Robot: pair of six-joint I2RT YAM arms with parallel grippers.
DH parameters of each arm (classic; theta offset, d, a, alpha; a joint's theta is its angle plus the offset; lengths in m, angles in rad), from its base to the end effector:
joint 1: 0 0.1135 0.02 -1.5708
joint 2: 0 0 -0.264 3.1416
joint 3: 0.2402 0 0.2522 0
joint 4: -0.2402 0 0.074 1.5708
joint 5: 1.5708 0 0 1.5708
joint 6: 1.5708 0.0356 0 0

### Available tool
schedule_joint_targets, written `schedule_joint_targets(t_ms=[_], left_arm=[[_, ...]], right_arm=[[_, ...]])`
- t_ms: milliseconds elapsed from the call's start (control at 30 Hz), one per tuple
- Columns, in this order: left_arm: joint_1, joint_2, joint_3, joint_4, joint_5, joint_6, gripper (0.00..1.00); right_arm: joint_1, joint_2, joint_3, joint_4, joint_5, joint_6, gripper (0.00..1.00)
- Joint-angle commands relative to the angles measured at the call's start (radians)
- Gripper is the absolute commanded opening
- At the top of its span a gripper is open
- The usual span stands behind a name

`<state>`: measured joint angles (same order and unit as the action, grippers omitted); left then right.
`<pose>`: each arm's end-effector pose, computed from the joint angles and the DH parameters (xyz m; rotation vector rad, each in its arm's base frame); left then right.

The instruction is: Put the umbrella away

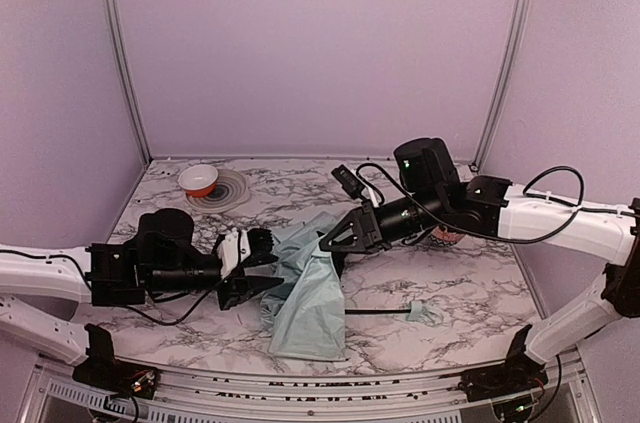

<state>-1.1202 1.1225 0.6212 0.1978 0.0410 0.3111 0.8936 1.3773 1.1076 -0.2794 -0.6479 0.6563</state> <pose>0.1092 -0.2291 0.2536 1.2796 1.4278 -0.5905 0.1767 0.2540 0.3117 -0.7306 2.3233 1.5128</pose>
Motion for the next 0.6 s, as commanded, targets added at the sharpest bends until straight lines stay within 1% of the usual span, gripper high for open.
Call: schedule_joint_targets(t_ms=[0,67,133,200,267,367,567], left_arm=[[-0.012,-0.104,0.072,-0.016,0.154,-0.082,0.33],[-0.023,-0.072,0.079,-0.029,0.208,-0.128,0.24],[-0.034,-0.013,0.092,-0.043,0.244,-0.154,0.21],[-0.040,0.022,0.106,-0.046,0.237,-0.162,0.24],[-0.041,0.049,0.107,-0.033,0.220,-0.163,0.30],[-0.041,0.090,0.150,-0.028,0.193,-0.162,0.39],[-0.041,0.099,0.143,-0.005,0.125,-0.181,0.39]], right_arm=[[0.006,0.007,0.015,0.102,-0.013,0.040,0.00],[0.008,0.013,0.014,0.134,-0.028,0.058,0.00],[0.008,0.016,0.016,0.144,-0.026,0.063,0.00],[0.008,0.016,0.016,0.146,-0.023,0.066,0.00],[0.008,0.013,0.016,0.147,-0.020,0.070,0.00],[0.011,0.014,0.020,0.153,-0.019,0.074,0.00],[0.016,0.013,0.026,0.147,-0.020,0.070,0.00]])
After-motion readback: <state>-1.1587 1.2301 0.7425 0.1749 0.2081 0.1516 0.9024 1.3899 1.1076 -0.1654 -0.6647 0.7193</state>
